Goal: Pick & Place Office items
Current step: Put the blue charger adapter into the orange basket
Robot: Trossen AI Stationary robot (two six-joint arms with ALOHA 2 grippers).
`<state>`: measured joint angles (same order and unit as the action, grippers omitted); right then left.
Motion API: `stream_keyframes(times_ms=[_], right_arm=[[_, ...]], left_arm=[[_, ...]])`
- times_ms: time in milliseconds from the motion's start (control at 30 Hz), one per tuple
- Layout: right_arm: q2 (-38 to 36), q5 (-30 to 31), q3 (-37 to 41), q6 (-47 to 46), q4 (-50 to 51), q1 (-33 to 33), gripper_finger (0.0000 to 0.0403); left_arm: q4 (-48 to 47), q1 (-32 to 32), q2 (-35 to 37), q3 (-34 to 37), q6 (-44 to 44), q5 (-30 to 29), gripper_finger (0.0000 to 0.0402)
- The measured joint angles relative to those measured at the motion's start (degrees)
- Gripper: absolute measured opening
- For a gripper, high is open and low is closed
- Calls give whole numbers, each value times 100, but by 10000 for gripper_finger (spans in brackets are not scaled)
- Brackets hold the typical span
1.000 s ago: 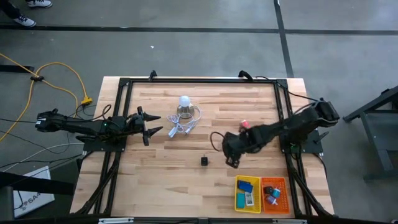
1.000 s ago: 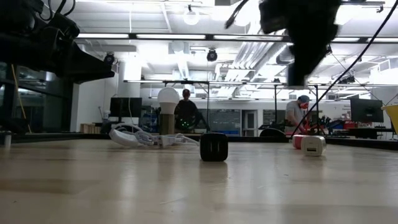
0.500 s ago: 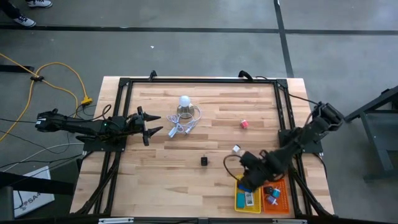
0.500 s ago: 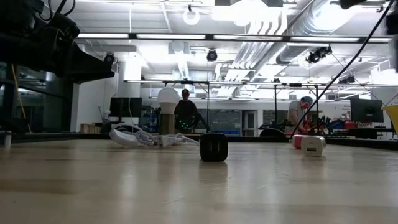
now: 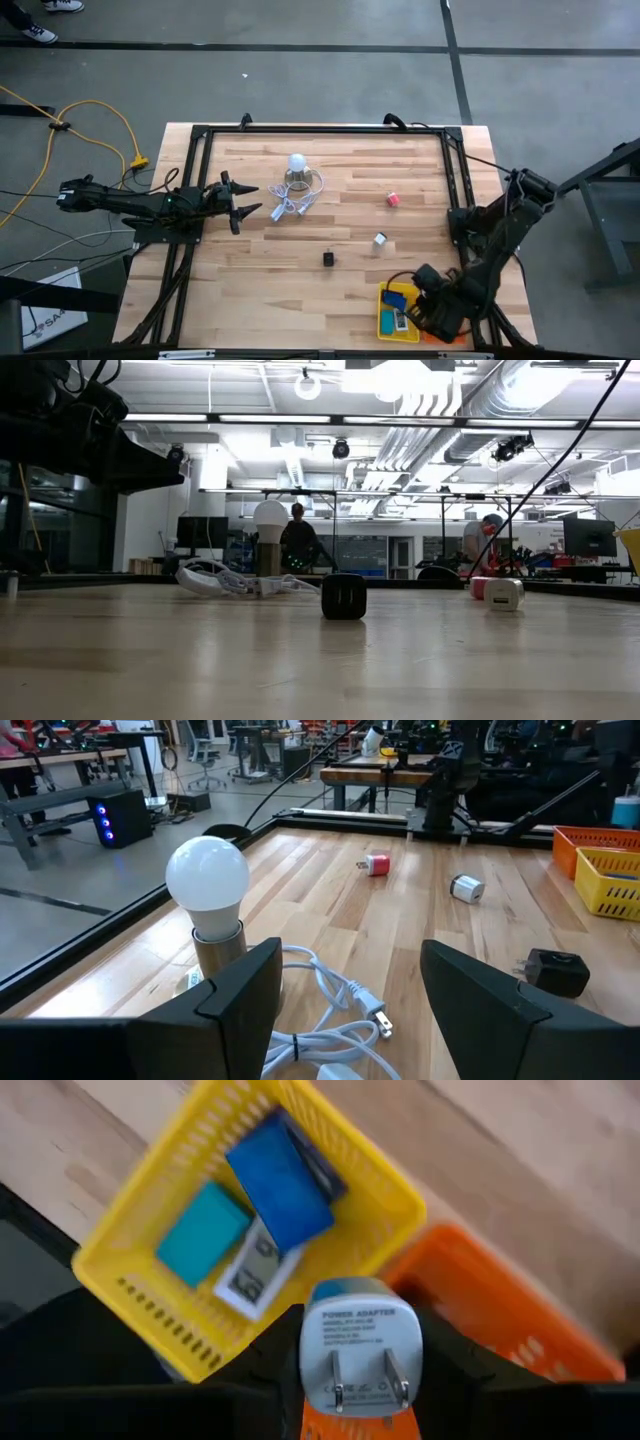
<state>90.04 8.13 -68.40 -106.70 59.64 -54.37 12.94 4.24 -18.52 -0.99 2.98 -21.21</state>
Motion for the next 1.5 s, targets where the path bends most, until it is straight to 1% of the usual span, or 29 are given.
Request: stream_keyframes(times_ms=[167,367,500,633,900,1167,1333,1500], right_arm=[[2,-244,0,-791,-1,-380,123],[32,-654,0,-1589,-244,-644,121],[168,-739,0,-1950,-584,-727,123],[432,-1131,0,-2219,-838,-798,120],[803,-1712,0,-2406,-957,-800,123],[1153,-2060,0,-2412,-922,-800,125],[1336,-2184,0,-2408,-929,-800,123],[1355,-2169,0,-2420,-931,-800,140]], left_arm=[[1,1,0,0,0,-2,230],[1,-1,0,0,0,-2,230],[1,1,0,0,0,0,230],[1,-1,0,0,0,-2,230],[0,1,0,0,0,-2,230],[1,0,0,0,0,0,230],[-1,1,0,0,0,-2,230],[1,1,0,0,0,-2,230]])
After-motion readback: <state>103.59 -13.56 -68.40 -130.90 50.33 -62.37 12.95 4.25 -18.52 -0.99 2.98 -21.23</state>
